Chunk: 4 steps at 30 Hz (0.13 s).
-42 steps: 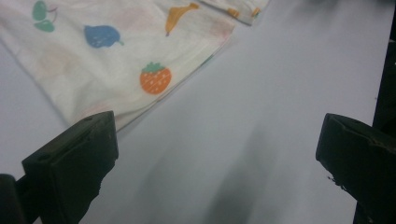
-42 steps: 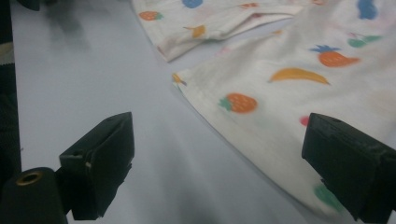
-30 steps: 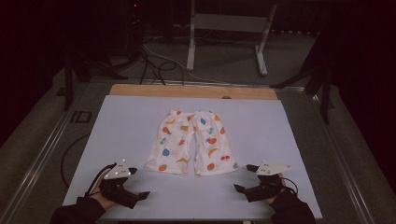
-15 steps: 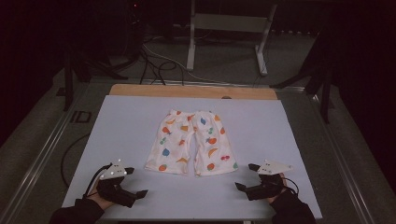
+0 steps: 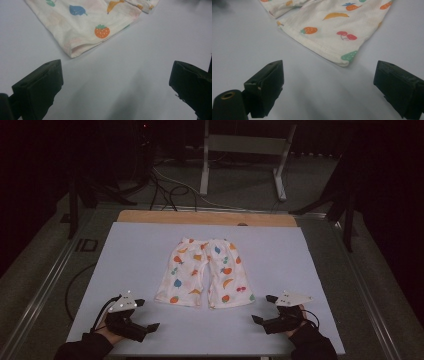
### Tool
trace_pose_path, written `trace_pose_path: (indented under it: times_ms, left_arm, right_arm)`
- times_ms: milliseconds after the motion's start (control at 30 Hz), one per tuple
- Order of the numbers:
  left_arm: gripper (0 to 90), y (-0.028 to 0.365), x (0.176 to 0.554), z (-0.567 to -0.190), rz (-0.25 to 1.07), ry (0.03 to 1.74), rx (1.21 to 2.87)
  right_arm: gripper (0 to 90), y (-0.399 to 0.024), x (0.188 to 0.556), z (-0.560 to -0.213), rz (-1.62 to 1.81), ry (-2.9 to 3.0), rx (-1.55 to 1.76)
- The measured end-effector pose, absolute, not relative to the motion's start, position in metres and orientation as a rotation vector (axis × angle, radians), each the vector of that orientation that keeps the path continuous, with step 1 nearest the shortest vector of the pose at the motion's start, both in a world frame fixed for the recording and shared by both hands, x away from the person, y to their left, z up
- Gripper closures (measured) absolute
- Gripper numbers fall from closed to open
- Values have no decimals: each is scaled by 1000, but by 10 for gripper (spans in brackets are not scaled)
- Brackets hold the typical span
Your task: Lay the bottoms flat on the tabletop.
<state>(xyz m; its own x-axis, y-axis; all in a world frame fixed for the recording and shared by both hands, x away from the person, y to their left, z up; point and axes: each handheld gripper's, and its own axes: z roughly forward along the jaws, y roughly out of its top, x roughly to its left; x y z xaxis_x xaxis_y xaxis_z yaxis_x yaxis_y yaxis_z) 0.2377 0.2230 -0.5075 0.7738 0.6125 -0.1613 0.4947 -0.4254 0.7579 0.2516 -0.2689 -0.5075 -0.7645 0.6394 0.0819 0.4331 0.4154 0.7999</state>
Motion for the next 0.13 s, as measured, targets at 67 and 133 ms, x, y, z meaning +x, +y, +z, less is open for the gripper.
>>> trace_pose_path:
  times_ms: [67,133]
  left_arm:
    - [0,223,238,-507,177,823,2100]
    - [0,224,238,-507,180,825,2097]
  right_arm:
    - [96,-269,252,-507,1266,2436,940]
    - [96,-269,252,-507,1275,2435,939]
